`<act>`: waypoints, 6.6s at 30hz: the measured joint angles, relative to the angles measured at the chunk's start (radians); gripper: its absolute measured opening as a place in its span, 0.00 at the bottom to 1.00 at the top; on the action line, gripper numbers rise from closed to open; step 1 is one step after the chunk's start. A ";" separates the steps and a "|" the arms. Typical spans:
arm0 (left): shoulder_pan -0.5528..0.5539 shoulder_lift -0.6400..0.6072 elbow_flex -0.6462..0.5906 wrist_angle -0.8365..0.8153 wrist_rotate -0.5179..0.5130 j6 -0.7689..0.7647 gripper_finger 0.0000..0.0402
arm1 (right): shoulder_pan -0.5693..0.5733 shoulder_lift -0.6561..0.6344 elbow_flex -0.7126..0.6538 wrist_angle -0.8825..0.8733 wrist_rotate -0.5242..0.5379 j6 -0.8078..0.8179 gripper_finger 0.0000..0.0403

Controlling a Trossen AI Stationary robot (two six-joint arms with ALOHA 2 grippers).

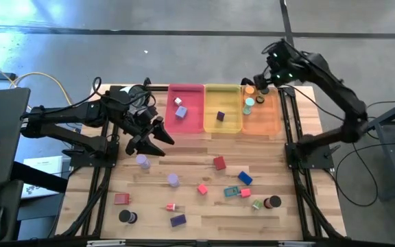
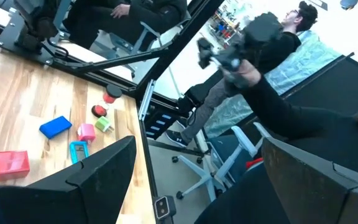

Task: Pick & Place Office items
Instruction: Put the blue digital clock into the yellow bin

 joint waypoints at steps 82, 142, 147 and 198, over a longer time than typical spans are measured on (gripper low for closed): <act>0.021 0.000 -0.001 -0.242 0.278 0.189 0.85 | 1.103 0.251 -0.411 0.183 -0.039 0.637 0.85; 0.048 0.000 -0.001 -0.308 0.332 0.241 0.85 | 1.111 0.466 -0.509 0.390 -0.230 0.529 0.34; 0.051 0.000 -0.001 -0.308 0.331 0.248 0.85 | 1.082 0.464 -0.383 0.235 -0.209 0.454 0.34; 0.013 0.000 0.000 -0.186 0.011 -0.009 0.85 | 0.217 0.644 0.210 0.166 0.041 -0.390 0.34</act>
